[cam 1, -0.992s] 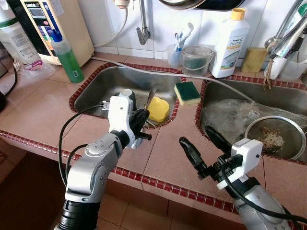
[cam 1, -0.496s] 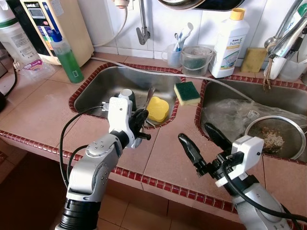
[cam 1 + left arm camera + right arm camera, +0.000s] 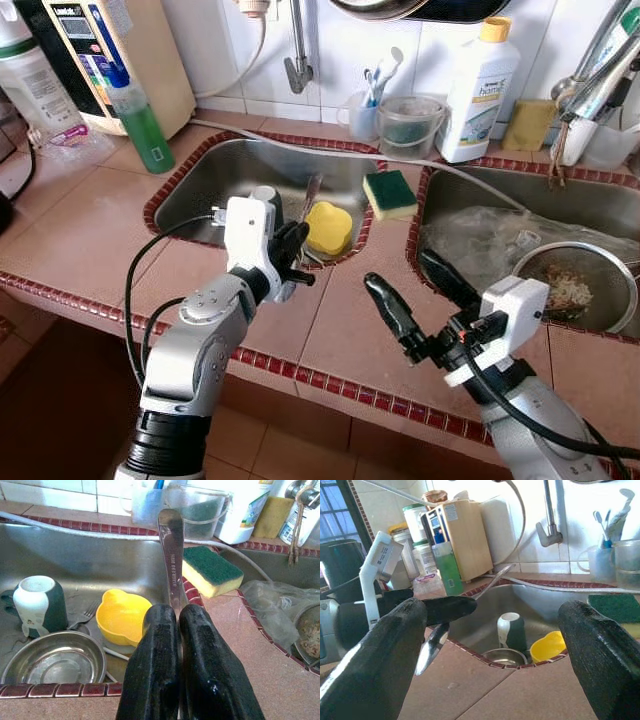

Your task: Kitchen organization

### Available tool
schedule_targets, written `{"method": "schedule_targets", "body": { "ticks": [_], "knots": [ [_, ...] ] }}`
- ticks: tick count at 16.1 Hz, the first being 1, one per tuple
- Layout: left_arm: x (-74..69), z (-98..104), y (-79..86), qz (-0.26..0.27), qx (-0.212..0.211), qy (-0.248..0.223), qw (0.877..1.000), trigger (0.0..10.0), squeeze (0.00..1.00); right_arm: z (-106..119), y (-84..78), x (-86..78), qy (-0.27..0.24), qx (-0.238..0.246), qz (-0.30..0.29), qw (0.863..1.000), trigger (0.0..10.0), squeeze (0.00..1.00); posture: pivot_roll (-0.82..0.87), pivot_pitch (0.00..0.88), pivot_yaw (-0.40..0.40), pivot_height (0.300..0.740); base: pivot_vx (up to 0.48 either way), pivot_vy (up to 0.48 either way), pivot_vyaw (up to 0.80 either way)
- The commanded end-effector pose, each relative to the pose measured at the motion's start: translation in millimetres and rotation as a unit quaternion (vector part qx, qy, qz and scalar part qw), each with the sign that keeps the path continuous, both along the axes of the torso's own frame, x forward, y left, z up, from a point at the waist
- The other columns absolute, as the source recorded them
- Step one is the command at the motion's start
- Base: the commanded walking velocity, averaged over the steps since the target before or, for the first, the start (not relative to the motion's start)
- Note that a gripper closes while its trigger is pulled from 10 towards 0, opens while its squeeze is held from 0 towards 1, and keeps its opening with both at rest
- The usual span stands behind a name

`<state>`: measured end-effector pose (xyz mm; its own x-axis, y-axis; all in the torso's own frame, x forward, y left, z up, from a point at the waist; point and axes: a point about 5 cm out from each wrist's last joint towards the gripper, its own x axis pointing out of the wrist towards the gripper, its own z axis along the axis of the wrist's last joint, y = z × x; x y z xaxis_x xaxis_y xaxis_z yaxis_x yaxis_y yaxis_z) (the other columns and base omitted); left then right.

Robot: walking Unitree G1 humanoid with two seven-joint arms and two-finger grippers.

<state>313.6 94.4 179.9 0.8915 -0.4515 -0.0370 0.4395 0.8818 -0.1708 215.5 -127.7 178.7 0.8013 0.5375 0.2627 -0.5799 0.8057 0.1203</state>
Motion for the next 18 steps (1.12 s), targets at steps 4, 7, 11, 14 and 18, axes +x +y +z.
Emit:
{"method": "schedule_targets", "body": {
  "ticks": [4, 7, 11, 14, 18],
  "knots": [
    [3.4, -4, 5.6, 0.022, 0.007, 0.011, 1.000, 10.0, 0.00, 6, 5.9, -1.8, -0.008, 0.002, 0.018, 1.000, 10.0, 0.00, -0.27, 0.096, 0.106, 0.740, 0.000, 0.000, 0.00],
    [17.4, 2, 5.6, 0.018, 0.033, -0.007, 0.999, 10.0, 0.00, 11, 6.6, 0.5, -0.014, 0.000, 0.020, 1.000, 10.0, 0.00, -0.27, 0.099, 0.103, 0.740, 0.000, 0.000, 0.00],
    [37.6, 16, 12.6, 0.021, 0.047, -0.028, 0.998, 10.0, 0.00, 17, 4.9, 2.7, -0.024, -0.008, 0.023, 0.999, 10.0, 0.00, -0.28, 0.117, 0.110, 0.740, 0.000, 0.000, 0.00],
    [51.5, 23, 13.5, 0.016, 0.062, -0.041, 0.997, 10.0, 0.00, 21, 7.8, 0.2, -0.026, -0.003, 0.028, 0.999, 10.0, 0.00, -0.28, 0.146, 0.115, 0.740, 0.000, 0.000, 0.00],
    [60.2, 27, 12.4, -0.007, 0.084, -0.051, 0.995, 10.0, 0.00, 19, 7.4, -5.5, -0.012, 0.004, 0.023, 1.000, 10.0, 0.00, -0.28, 0.178, 0.122, 0.740, 0.000, 0.000, 0.00]
  ]
}}
